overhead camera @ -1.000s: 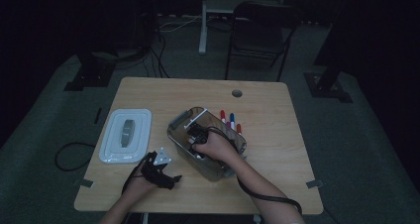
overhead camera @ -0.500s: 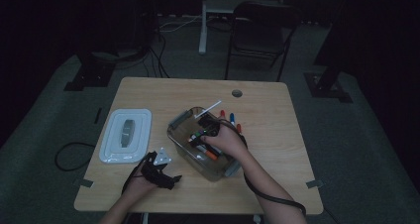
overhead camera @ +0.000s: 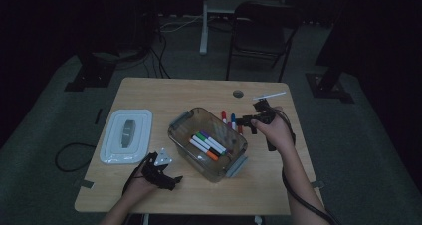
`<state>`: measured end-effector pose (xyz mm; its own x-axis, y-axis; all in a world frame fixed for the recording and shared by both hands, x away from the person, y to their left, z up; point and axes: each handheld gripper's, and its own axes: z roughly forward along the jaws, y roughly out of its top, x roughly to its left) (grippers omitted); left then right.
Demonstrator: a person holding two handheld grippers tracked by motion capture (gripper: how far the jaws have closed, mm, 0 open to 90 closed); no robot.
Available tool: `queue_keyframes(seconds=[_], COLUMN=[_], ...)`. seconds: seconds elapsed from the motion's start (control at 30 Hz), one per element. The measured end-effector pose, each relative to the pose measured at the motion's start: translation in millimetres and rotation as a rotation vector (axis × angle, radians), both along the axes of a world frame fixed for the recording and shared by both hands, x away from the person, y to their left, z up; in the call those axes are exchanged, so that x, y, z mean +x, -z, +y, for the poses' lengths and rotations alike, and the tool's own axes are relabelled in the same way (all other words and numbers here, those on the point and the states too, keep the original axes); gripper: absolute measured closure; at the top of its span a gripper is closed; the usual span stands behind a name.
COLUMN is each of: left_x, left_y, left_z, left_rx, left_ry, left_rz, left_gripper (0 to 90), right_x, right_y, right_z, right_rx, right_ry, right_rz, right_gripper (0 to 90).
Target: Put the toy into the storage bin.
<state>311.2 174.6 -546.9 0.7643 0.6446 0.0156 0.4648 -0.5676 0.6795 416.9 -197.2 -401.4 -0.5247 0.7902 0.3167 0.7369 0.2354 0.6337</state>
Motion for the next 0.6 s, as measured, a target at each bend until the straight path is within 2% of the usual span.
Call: queue_keyframes(seconds=[0.17, 0.27, 0.33, 0.4, 0.57, 0.6], left_x=[0.1, 0.1, 0.1, 0.1, 0.1, 0.1], left_y=[-0.1, -0.1, -0.1, -0.1, -0.2, -0.1], left_z=[0.2, 0.2, 0.2, 0.2, 0.2, 0.2], left_rx=[0.003, 0.003, 0.003, 0.003, 0.003, 0.003], left_ry=[0.002, 0.002, 0.002, 0.002, 0.002, 0.002], left_rz=[0.000, 0.000, 0.000, 0.000, 0.000, 0.000], left_gripper=[0.4, 0.4, 0.4, 0.4, 0.4, 0.4], right_x=[16.9, 24.1, 27.4, 29.8, 34.9, 35.3], right_y=[44.3, 72.0, 85.7, 94.4, 108.7, 109.7], right_z=[-24.1, -23.4, -18.9, -14.7, -5.0, -4.5], right_rx=[-0.032, -0.047, -0.055, -0.061, -0.139, -0.139], right_ry=[0.111, 0.141, 0.149, 0.155, 0.175, 0.183], right_rz=[0.090, 0.154, 0.179, 0.195, 0.213, 0.215], right_gripper=[57.0, 57.1, 56.4, 56.2, 58.5, 60.3])
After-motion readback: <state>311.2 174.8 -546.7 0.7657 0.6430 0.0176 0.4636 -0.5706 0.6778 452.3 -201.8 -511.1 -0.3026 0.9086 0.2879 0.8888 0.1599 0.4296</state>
